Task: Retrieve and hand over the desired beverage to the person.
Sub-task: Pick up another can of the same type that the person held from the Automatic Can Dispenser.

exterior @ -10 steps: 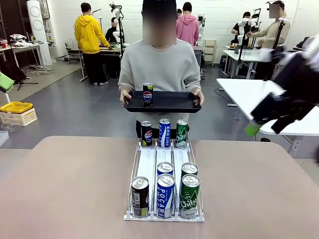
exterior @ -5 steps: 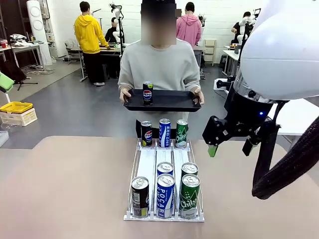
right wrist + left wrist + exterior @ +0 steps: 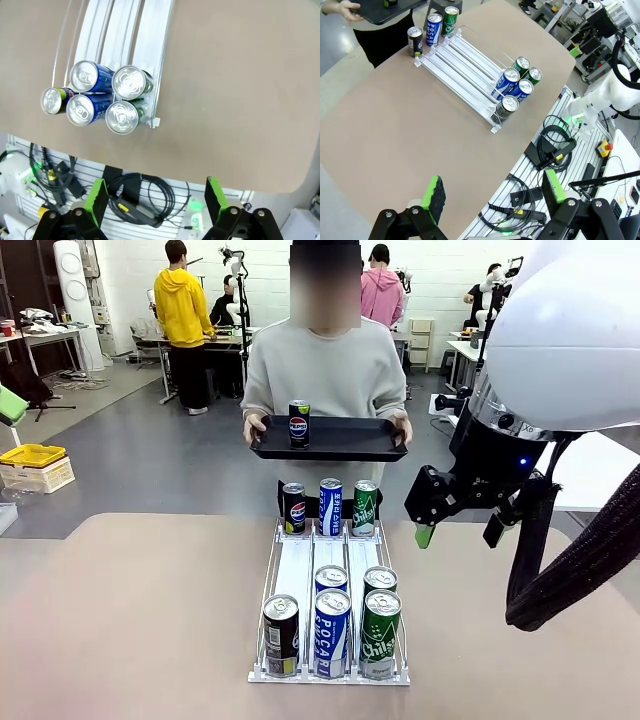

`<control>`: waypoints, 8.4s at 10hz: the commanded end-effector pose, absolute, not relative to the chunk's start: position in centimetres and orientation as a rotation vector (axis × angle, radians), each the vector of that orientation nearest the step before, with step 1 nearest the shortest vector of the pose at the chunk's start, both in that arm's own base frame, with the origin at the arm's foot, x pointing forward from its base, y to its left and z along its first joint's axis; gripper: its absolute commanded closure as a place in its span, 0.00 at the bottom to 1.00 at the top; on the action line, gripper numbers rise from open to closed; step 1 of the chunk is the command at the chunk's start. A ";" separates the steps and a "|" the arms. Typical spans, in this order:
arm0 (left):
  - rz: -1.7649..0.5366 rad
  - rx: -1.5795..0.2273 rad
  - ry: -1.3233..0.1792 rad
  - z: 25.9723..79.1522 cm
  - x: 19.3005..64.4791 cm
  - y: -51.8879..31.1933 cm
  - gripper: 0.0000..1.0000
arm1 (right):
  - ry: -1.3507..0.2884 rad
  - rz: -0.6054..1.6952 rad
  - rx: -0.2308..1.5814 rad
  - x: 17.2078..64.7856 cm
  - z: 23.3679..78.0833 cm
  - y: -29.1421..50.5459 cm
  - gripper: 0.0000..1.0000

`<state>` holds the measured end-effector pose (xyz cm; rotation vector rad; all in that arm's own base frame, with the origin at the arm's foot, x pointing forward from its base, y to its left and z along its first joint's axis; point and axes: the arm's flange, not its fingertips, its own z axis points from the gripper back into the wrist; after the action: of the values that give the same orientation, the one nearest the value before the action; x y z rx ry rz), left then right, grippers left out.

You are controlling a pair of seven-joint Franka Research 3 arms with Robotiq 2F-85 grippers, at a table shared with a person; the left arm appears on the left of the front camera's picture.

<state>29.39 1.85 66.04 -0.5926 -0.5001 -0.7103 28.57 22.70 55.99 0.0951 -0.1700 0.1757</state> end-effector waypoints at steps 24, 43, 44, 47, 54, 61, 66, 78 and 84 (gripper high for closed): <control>-0.722 -0.612 -0.509 66.1 29.2 1.9 0.00 | -0.069 -0.013 0.015 33.0 44.2 31.4 0.00; -0.722 -0.612 -0.509 66.1 29.2 1.9 0.00 | -0.016 -0.021 0.012 33.9 41.3 30.7 0.00; -0.722 -0.612 -0.509 66.1 29.2 1.9 0.00 | -0.009 -0.022 0.013 34.1 41.0 30.6 0.00; -0.722 -0.612 -0.509 66.1 29.2 1.9 0.00 | -0.017 -0.011 0.025 34.8 40.7 30.3 0.00; -0.722 -0.612 -0.509 66.1 29.2 1.9 0.00 | 0.010 0.031 0.031 34.5 40.5 30.4 0.00; -0.722 -0.612 -0.509 66.1 29.2 1.9 0.00 | 0.058 0.027 0.027 34.7 40.4 30.3 0.00; -0.722 -0.612 -0.509 66.1 29.2 1.9 0.00 | 0.008 0.087 0.011 34.6 40.3 30.4 0.58; -0.722 -0.612 -0.509 66.1 29.2 1.9 0.00 | 0.017 0.094 -0.051 29.4 47.4 31.6 0.61; -0.722 -0.612 -0.509 66.1 29.2 1.9 0.00 | -0.125 -0.053 -0.049 24.7 70.2 32.9 0.61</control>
<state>29.37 1.86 66.08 -0.6001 -0.5034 -0.7062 22.68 31.32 68.02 -0.0462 -0.0950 0.0044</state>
